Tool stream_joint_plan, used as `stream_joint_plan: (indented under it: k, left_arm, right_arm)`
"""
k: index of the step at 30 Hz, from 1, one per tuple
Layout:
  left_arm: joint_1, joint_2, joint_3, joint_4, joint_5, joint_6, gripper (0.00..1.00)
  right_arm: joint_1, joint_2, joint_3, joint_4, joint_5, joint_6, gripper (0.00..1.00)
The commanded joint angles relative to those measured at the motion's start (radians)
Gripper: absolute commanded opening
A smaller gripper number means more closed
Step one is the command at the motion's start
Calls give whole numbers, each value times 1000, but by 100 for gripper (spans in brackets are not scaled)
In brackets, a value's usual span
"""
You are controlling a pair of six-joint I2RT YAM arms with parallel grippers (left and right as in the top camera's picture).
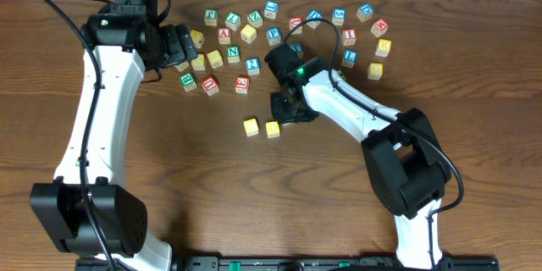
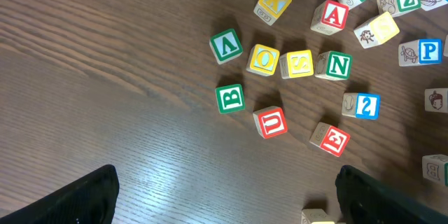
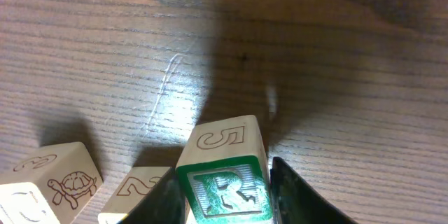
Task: Spell out CORL
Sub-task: 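Lower the R block onto the table and open the right gripper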
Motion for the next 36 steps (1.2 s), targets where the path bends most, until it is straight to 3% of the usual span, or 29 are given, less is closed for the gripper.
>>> stream_joint_plan:
  k: [1, 25, 29, 36]
  left_arm:
    - [-2, -4, -7, 0, -6, -1, 98]
    - [-2, -4, -7, 1, -6, -1, 98]
    - [-2, -4, -7, 1, -6, -1, 98]
    - [-1, -4, -7, 4, -6, -1, 98]
  right_arm:
    - [0, 8, -8, 1, 14, 8, 28]
    - [0, 8, -8, -176, -88, -15, 30]
    - [0, 8, -8, -175, -88, -15, 46]
    - [-13, -12, 5, -176, -85, -38, 55]
